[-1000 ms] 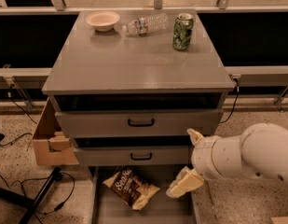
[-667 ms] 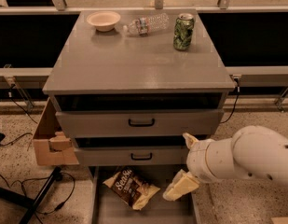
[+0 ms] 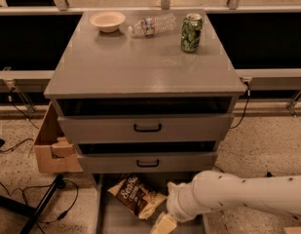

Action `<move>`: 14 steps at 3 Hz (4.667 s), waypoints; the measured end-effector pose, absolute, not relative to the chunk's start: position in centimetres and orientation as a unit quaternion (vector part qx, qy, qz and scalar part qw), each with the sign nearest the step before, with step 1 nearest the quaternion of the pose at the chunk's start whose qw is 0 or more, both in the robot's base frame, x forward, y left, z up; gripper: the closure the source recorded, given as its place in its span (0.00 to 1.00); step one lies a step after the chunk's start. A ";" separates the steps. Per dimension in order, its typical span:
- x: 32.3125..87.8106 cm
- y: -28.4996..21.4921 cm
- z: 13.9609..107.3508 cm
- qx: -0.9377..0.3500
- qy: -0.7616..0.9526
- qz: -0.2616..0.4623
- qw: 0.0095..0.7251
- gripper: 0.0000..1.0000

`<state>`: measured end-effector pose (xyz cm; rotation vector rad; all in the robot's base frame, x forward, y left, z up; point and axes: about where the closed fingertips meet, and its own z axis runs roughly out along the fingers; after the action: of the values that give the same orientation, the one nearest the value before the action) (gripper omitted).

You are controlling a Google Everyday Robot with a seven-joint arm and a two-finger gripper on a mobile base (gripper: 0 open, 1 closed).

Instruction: Pick brown chip bag from bottom drawer and place on counter

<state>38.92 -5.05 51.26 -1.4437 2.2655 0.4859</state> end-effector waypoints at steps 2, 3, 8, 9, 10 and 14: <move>40.5 -2.6 38.9 -0.485 0.822 0.212 0.210 0.00; 37.8 -1.8 35.5 -0.471 0.829 0.241 0.182 0.00; 45.6 8.8 20.3 -0.508 0.750 0.362 0.220 0.00; 51.1 7.4 19.5 -0.495 0.763 0.338 0.243 0.00; 52.6 7.1 19.7 -0.492 0.765 0.330 0.252 0.00; 55.8 3.7 22.2 -0.511 0.753 0.228 0.344 0.00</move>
Offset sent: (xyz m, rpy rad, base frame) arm 0.0022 0.0316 -0.2421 0.1303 0.1605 -0.1075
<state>55.76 3.69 22.19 -1.3284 1.9568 0.5934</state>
